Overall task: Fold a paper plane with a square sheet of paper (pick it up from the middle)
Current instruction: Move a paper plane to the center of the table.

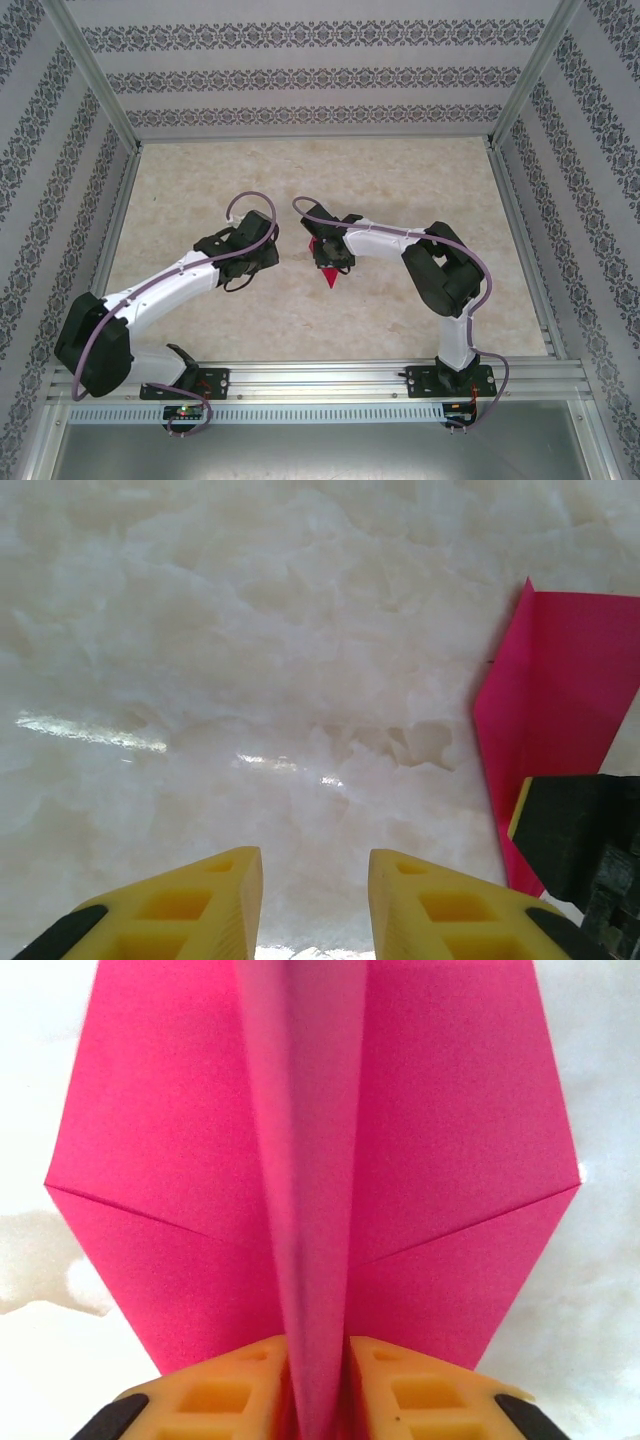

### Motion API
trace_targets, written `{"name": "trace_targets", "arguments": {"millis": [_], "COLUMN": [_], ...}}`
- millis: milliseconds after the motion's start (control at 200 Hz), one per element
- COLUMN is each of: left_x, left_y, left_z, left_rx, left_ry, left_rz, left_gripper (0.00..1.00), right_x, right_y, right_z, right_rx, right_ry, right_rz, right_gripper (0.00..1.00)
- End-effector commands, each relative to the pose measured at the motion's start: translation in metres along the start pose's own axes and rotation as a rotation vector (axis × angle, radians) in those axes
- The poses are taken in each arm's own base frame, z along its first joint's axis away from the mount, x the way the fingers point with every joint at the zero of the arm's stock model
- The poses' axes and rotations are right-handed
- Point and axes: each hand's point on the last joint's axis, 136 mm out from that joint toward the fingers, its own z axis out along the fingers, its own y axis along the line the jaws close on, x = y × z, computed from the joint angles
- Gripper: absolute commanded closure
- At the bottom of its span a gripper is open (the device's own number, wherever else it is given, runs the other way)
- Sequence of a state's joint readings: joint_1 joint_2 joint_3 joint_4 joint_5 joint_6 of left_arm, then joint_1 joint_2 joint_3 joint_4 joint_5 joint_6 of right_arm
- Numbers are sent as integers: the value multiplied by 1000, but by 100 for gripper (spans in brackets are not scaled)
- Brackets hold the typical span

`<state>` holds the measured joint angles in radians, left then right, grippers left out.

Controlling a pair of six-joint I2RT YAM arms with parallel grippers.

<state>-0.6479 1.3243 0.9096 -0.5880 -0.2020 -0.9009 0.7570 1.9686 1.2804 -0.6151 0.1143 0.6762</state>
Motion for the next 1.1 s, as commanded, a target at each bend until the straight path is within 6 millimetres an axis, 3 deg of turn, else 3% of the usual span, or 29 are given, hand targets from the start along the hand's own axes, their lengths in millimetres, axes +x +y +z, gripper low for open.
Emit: {"name": "trace_targets", "arguments": {"millis": [0,185,390,495,599,679,809,899,969,1094], "left_x": [-18,-25,-27,-31,-37,-45,-59,-67,-72,-82], "left_y": [3,7,14,15,21,32,44,58,70,91], "left_z": [-9,-19,-25,-29,-36,-48,-71,-83,-86,-90], "left_rx": [9,2,3,-5,-38,-62,-34,-65,-117,-249], "left_ry": [-88,-127,-162,-180,-215,-281,-422,-500,-535,-585], "left_rz": [-34,-35,-48,-38,-28,-46,-53,-40,-8,79], "left_gripper": [64,61,55,55,54,52,25,10,1,0], "right_x": [11,-17,-31,-39,-52,-59,-61,-60,-57,-51], "right_y": [-8,3,8,-3,-30,-55,-103,-145,-178,-224], "right_z": [6,-45,-93,-123,-166,-201,-244,-255,-251,-233], "right_rx": [52,-12,-82,-72,-11,28,119,206,287,440], "right_ry": [37,-69,-161,-253,-416,-575,-800,-877,-892,-888], "right_rz": [-22,-31,-38,-28,-9,18,83,149,200,214], "right_gripper": [74,60,55,53,49,41,18,12,10,9]}}
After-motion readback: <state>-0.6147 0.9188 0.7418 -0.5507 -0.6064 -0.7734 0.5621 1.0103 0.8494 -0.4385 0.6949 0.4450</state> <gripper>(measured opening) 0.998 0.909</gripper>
